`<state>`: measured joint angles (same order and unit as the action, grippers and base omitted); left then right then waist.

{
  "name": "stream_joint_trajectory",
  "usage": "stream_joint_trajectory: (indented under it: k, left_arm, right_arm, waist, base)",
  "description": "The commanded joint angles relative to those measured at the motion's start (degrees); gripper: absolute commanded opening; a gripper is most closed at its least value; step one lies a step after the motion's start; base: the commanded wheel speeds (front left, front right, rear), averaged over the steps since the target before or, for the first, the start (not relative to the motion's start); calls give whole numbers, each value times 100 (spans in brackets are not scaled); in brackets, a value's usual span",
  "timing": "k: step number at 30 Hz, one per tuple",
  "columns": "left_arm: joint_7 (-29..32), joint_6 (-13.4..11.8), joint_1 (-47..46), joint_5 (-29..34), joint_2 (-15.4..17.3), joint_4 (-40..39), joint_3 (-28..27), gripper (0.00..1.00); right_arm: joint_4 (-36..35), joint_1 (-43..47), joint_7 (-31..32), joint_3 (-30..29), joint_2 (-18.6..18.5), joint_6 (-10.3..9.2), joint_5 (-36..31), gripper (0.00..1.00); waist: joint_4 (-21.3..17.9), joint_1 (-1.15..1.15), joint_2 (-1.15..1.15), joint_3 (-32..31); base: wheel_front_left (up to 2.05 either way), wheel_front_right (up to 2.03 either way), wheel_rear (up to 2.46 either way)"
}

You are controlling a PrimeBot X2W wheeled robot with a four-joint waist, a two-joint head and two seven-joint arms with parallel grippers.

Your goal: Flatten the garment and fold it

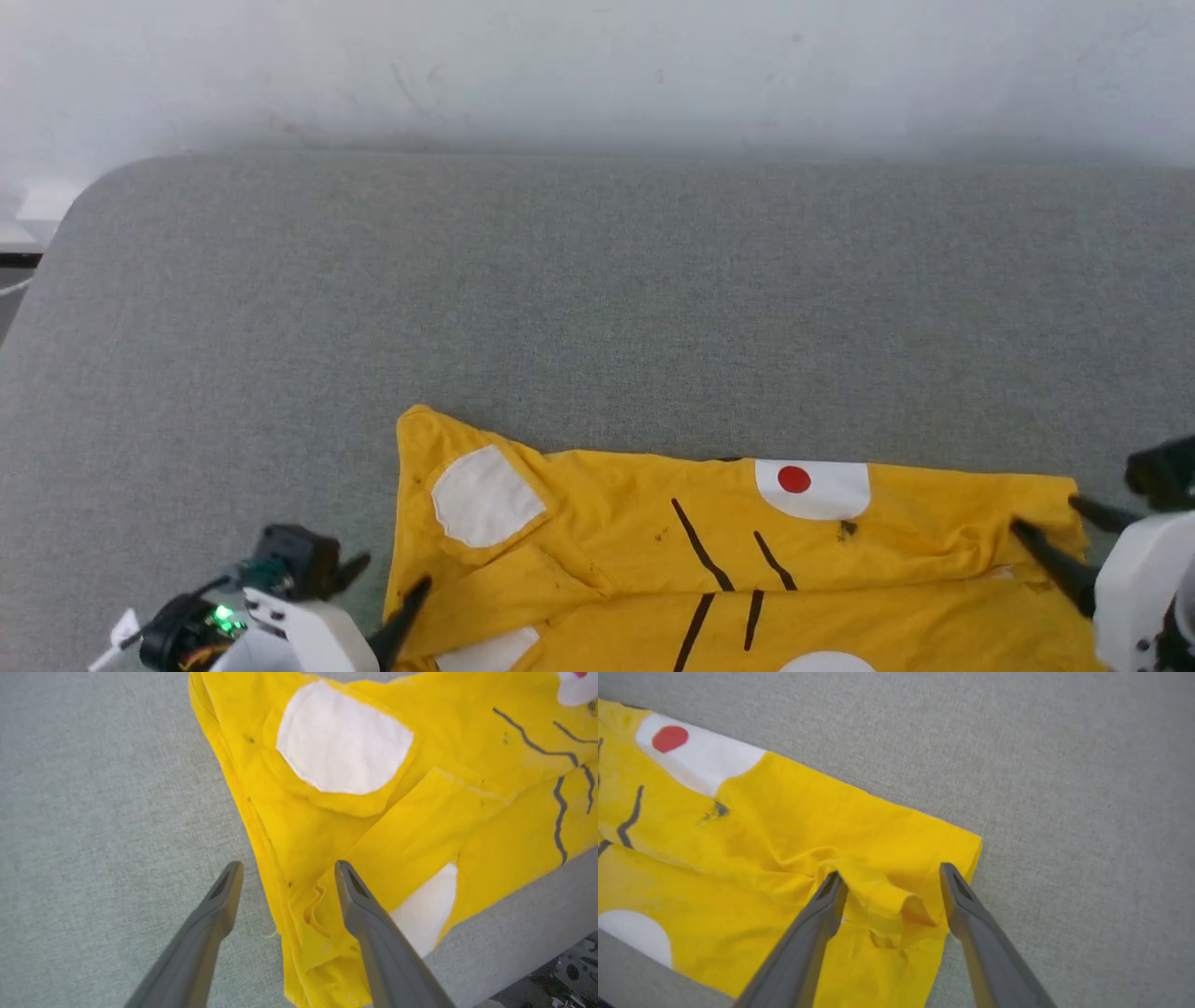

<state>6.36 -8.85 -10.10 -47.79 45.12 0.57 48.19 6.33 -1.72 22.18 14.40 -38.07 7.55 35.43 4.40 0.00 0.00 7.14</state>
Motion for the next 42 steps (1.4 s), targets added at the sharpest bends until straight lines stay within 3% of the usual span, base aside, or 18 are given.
stream_joint_trajectory:
  k: [1, 5, 8, 10, 13, 16, 18, 22, 25, 29, 35, 42]
  left_arm:
    - [-117, -73, -61, -74, -43, -40, -107, 100]
    - [-635, -340, 17, -228, -157, -289, -490, 100]
    - [-1401, -652, 90, -297, -391, -487, -949, 100]
    - [-1886, -921, 195, -331, -584, -584, -1328, 100]
    - [-2106, -1184, 406, -202, -900, -785, -1844, 100]
    - [-2130, -1364, 574, 545, -1128, -927, -2209, 100]
    - [-2132, -1424, 721, 997, -1453, -1006, -2497, 100]
    - [-2134, -1229, 996, 1757, -1981, -1088, -2940, 100]
    - [-2134, -933, 1166, 2118, -2288, -1036, -3183, 100]
    - [-2134, -562, 1295, 2420, -2595, -920, -3395, 100]
    - [-2135, -238, 1350, 2777, -2860, -711, -3638, 100]
    - [-2135, 71, 1321, 3043, -3146, -635, -3899, 100]
  right_arm:
    - [-120, -95, 13, -73, -32, -6, 102, 100]
    - [-618, 22, 259, -520, -50, -6, 366, 100]
    - [-870, 169, 413, -992, 163, -6, 304, 100]
    - [-929, 294, 545, -1331, 435, -6, 136, 100]
    - [-886, 516, 844, -1909, 1035, -6, -194, 100]
    - [-925, 668, 1044, -2349, 1628, -6, -548, 100]
    - [-914, 709, 1066, -2610, 2001, -6, -794, 100]
    - [-745, 723, 1081, -2974, 2638, -6, -1216, 100]
    - [-507, 670, 1077, -3186, 2956, -6, -1461, 100]
    - [-172, 610, 1051, -3276, 3124, -6, -1845, 100]
    - [357, 494, 1073, -3377, 3334, -6, -1918, 100]
    - [787, 580, 1278, -2880, 3396, -6, -1684, 100]
  waist:
    - [-15, 0, 0, -97]
    - [-23, 0, 0, -236]
    - [-39, 0, 0, -286]
    - [-49, 0, 0, -306]
    - [-35, 0, 0, -305]
    - [-14, 0, 0, -274]
    - [9, 0, 0, -246]
    - [42, 0, 0, -200]
    - [68, 0, 0, -162]
    - [109, 0, 0, -100]
    - [159, 0, 0, 2]
    - [204, 0, 0, 145]
  base:
    - [0, 0, 0]
    - [0, 0, 0]
    - [0, 0, 0]
    - [0, 0, 0]
    - [0, 0, 0]
    - [0, 0, 0]
    - [0, 0, 0]
    - [0, 0, 0]
    - [0, 0, 0]
    - [0, 0, 0]
    - [0, 0, 0]
    - [0, 0, 0]
